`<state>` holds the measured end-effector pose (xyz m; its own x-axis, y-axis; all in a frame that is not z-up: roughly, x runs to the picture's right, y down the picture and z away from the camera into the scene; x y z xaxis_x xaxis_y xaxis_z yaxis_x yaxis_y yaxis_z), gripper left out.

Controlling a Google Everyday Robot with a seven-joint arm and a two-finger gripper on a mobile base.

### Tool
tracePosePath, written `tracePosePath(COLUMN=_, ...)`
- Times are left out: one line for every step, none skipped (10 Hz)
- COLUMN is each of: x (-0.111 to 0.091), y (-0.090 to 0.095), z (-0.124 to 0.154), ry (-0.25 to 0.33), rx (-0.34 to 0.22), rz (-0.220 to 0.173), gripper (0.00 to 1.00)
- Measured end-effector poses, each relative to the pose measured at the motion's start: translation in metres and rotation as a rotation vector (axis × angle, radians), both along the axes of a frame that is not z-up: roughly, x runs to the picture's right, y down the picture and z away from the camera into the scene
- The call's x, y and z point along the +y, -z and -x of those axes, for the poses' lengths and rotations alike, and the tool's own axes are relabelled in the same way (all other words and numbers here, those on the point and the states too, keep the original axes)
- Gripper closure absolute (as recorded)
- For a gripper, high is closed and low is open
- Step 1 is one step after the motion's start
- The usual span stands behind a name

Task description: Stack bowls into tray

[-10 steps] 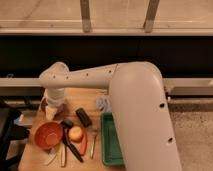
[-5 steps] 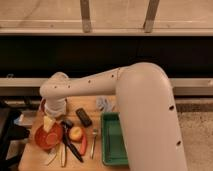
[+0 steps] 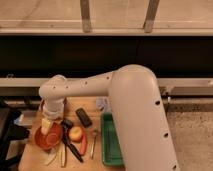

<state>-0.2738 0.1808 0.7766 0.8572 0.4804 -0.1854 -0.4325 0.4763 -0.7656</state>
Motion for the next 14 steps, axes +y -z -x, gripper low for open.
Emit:
tracePosePath(x=0.005, y=-0.004, z=0.004, ry=0.005, rx=-0.010, rz=0.016, gripper=0.26)
tracePosePath(x=0.011, y=-0.009, z=0.009, ry=0.012, rx=-0.020, rz=0.036, gripper=0.26)
tracePosePath(x=0.019, y=-0.017, z=0.010, ry=0.020, rx=-0.024, rz=0.066, gripper=0.30)
tracePosePath(x=0.023, y=-0.022, z=0.010, ry=0.020, rx=-0.026, rz=0.081, gripper=0.38)
tracePosePath(x=0.027, y=-0.024, z=0.012, ry=0.024, rx=-0.028, rz=0.093, gripper=0.49)
tracePosePath(x=0.028, y=-0.024, z=0.013, ry=0.024, rx=-0.030, rz=0.098, gripper=0.59)
tracePosePath(x=0.029, y=-0.024, z=0.011, ry=0.028, rx=-0.027, rz=0.103, gripper=0.69)
tracePosePath(x=0.029, y=-0.024, z=0.010, ry=0.031, rx=-0.023, rz=0.105, gripper=0.79)
tracePosePath(x=0.029, y=-0.023, z=0.010, ry=0.033, rx=-0.023, rz=0.102, gripper=0.89)
tracePosePath(x=0.027, y=-0.021, z=0.011, ry=0.033, rx=-0.024, rz=0.096, gripper=0.97)
tracePosePath(x=0.024, y=-0.018, z=0.008, ry=0.027, rx=-0.020, rz=0.087, gripper=1.00)
tracePosePath(x=0.015, y=-0.012, z=0.000, ry=0.011, rx=-0.015, rz=0.070, gripper=1.00)
tracePosePath(x=0.006, y=-0.007, z=-0.007, ry=-0.001, rx=-0.009, rz=0.054, gripper=1.00)
tracePosePath(x=-0.005, y=-0.001, z=-0.015, ry=-0.013, rx=-0.001, rz=0.034, gripper=1.00)
